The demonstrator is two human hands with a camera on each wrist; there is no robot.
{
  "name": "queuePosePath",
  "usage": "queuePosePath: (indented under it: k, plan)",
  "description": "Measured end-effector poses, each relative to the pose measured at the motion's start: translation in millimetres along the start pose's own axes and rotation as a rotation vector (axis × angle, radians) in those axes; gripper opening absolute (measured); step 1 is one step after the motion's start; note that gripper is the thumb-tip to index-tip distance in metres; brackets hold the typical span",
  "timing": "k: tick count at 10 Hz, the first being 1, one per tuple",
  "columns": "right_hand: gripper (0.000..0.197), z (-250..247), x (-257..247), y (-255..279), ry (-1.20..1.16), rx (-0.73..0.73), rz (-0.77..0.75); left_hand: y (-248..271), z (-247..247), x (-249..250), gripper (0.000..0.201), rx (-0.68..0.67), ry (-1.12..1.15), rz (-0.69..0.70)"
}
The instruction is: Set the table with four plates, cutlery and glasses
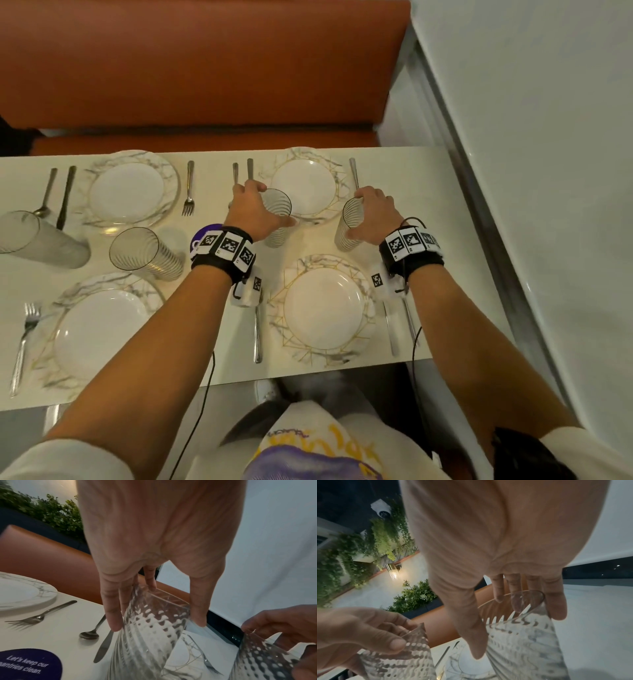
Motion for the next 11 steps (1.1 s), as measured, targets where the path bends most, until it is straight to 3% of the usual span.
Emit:
queuePosePath:
  k: [3,7,9,11]
  plan:
    - [0.086,3.2,21.1,13.1,0.094,-0.054,0.033,9.0,8.3,-9.7,0.102,-0.009,-0.023,-0.008]
    - [0.079,2.7,33.4,18.1,0.144,-0.003,0.110,9.0,6.9,-10.5,0.099,0.015,-0.014,0.003]
    - [0.087,3.0,31.7,17.4,0.182,-0.017,0.108,8.8,7.6,-9.8,0.104,-0.010,-0.029,-0.003]
    - [0.093,-4.2,19.5,16.9,0.173,0.150,0.024,16.7,0.7,-8.1,0.119,-0.044,-0.057,0.025]
Point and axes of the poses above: each hand's wrist, its own y-axis away from the middle knuckle, its own z-axis out of the palm, x = y × z, the point moved 5 cm from there along -y, towards the middle knuckle, and after that the axes turned 12 degrees about -y, right-handed, at the moved point
